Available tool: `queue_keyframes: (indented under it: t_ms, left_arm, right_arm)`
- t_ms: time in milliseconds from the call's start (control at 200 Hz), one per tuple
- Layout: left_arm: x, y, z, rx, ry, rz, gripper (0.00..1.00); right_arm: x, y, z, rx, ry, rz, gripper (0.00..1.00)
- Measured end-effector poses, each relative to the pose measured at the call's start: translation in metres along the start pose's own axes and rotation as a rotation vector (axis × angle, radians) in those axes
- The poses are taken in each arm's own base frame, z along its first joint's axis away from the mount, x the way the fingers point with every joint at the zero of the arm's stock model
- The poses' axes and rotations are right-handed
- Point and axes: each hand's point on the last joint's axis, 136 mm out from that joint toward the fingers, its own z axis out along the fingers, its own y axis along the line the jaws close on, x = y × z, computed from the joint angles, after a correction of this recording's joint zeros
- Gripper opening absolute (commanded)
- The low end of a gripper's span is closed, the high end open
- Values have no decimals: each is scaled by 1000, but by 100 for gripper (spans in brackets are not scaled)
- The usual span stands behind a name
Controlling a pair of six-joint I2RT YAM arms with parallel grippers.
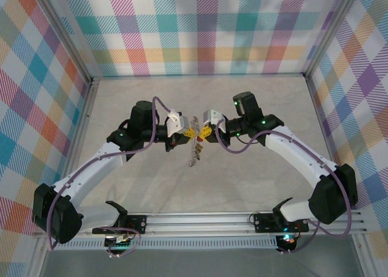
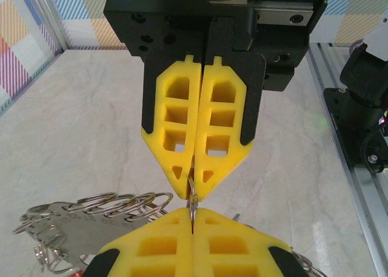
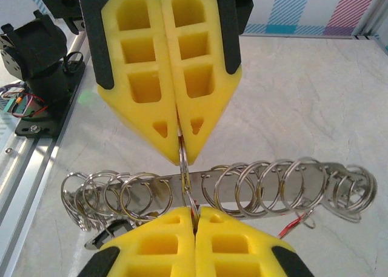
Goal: Put the keys on the keyring
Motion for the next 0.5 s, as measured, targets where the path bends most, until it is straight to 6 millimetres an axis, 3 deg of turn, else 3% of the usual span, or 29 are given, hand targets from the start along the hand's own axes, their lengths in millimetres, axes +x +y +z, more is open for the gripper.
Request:
queue_keyframes:
  t_ms: [105,500]
  left_arm:
    - [-2,2,0,-10,-16,-2,0]
    - [-9,5,-2,-12,-61,-18,0]
  right_arm:
    - [0,2,1,-15,-10,14,17]
    - [-4,8,8,-78,-78,73,23]
